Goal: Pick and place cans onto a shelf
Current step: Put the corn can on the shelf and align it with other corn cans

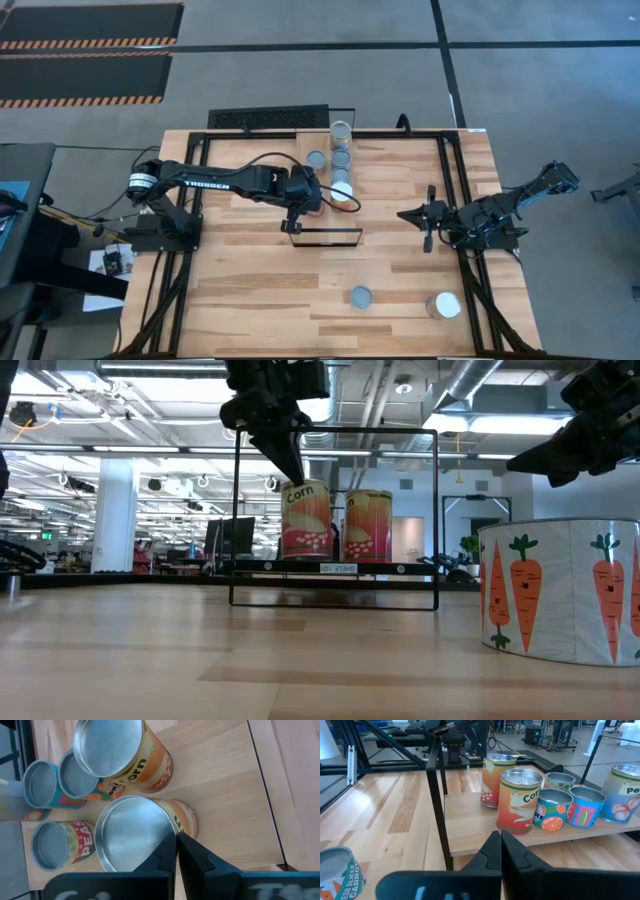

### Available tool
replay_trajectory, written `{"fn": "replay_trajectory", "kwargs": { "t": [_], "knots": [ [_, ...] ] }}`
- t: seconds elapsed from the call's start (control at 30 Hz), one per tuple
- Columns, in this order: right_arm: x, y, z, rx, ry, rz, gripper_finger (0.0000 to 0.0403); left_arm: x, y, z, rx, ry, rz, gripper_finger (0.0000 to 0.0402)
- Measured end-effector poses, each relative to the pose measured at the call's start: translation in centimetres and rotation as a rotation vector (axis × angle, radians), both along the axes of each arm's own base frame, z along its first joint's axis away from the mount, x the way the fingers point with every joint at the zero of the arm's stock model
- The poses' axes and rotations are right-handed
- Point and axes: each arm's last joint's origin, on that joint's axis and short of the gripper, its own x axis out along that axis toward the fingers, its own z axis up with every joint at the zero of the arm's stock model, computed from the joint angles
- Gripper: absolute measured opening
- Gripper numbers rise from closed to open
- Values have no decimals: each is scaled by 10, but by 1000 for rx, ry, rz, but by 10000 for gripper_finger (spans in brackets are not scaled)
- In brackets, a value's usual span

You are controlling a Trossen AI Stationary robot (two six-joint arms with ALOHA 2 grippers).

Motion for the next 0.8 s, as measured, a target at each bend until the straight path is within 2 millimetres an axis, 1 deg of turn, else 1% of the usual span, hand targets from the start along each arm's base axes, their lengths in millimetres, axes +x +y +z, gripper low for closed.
{"fn": "replay_trajectory", "kwargs": {
  "t": [0.8],
  "knots": [
    [0,0,0,2,-1,-1,8,1,4,1,-14,-18,7,0]
  ]
}}
